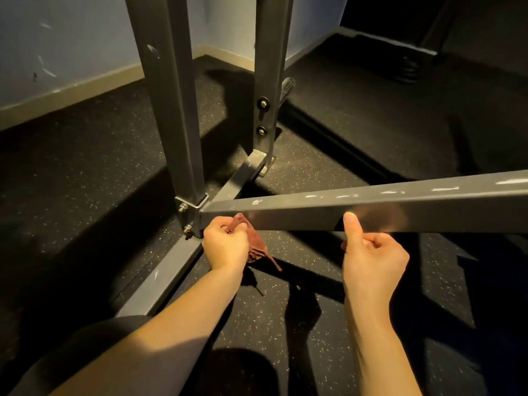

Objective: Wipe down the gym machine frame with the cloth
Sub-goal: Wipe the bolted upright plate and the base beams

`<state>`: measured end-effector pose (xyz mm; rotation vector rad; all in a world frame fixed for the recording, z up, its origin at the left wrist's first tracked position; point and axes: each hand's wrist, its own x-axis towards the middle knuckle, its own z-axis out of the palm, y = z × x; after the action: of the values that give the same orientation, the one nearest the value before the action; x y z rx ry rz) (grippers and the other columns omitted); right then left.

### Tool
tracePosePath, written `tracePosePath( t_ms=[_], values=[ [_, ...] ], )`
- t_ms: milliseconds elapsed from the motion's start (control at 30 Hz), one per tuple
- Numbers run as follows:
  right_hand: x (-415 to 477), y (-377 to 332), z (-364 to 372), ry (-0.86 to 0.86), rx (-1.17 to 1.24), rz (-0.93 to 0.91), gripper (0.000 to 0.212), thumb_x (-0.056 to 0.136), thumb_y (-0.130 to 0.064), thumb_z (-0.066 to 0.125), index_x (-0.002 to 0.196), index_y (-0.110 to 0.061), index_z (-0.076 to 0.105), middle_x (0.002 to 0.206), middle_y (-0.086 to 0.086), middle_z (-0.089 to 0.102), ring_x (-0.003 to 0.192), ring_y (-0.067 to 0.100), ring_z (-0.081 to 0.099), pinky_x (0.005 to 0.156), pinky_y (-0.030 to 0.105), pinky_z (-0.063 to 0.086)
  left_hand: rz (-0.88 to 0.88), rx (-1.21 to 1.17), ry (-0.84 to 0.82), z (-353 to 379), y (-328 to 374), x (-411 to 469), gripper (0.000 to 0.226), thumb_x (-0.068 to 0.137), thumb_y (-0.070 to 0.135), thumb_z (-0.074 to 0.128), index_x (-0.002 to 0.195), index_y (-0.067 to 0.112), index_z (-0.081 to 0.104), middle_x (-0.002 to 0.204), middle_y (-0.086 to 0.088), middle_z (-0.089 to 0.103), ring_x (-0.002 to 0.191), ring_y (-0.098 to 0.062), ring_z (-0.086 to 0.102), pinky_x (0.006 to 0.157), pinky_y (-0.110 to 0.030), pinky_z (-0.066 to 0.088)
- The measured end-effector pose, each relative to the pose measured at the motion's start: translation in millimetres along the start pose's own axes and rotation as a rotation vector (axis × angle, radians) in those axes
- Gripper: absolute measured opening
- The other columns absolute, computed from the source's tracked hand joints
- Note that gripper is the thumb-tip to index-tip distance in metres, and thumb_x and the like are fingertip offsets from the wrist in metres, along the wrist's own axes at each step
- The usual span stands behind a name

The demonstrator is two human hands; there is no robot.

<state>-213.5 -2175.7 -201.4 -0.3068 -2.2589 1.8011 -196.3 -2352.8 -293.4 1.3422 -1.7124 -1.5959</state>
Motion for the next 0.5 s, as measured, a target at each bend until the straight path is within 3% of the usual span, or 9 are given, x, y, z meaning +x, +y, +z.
tracePosePath(
  t_ms=[200, 300, 400, 500],
  values=[
    [0, -1, -2, -0.017, -0.014, 0.002, 0.049, 0.090, -0.042, 0.075, 0.069, -0.001, 0.060, 0.064, 0.008, 0.065, 0.062, 0.011, 0.064, 0.061, 0.014, 0.041, -0.192, 0.204, 0.130, -23, -6, 54, 0.018, 0.094, 0.023, 0.066, 0.081, 0.012, 0.071, 0.076, -0.006, 0.062, 0.090, -0.033, 0.069, 0.070, -0.034, 0.047],
    [0, -4, -1, -0.021, 0.006, 0.021, 0.048, 0.089, -0.042, 0.076, 0.073, 0.001, 0.063, 0.067, 0.010, 0.068, 0.067, 0.015, 0.067, 0.063, 0.018, 0.042, -0.139, 0.138, 0.070, -27, 1, 51, 0.025, 0.090, 0.023, 0.073, 0.068, 0.020, 0.064, 0.072, 0.001, 0.063, 0.084, -0.028, 0.067, 0.076, -0.033, 0.050],
    [-4, -7, 0, -0.018, 0.020, 0.033, 0.046, 0.090, -0.041, 0.075, 0.074, 0.001, 0.064, 0.068, 0.008, 0.069, 0.068, 0.015, 0.067, 0.063, 0.018, 0.042, -0.040, 0.016, 0.080, -38, 23, 45, 0.006, 0.087, 0.019, 0.076, 0.086, 0.019, 0.070, 0.081, 0.007, 0.065, 0.088, -0.022, 0.066, 0.080, -0.032, 0.050],
    [-5, -8, 1, -0.012, 0.028, 0.047, 0.044, 0.091, -0.041, 0.075, 0.074, -0.001, 0.063, 0.069, 0.008, 0.068, 0.069, 0.016, 0.068, 0.064, 0.019, 0.042, 0.187, 0.027, 0.078, -54, 41, 43, 0.012, 0.094, 0.021, 0.073, 0.103, 0.017, 0.066, 0.095, 0.005, 0.066, 0.094, -0.015, 0.065, 0.077, -0.025, 0.047]
  ],
)
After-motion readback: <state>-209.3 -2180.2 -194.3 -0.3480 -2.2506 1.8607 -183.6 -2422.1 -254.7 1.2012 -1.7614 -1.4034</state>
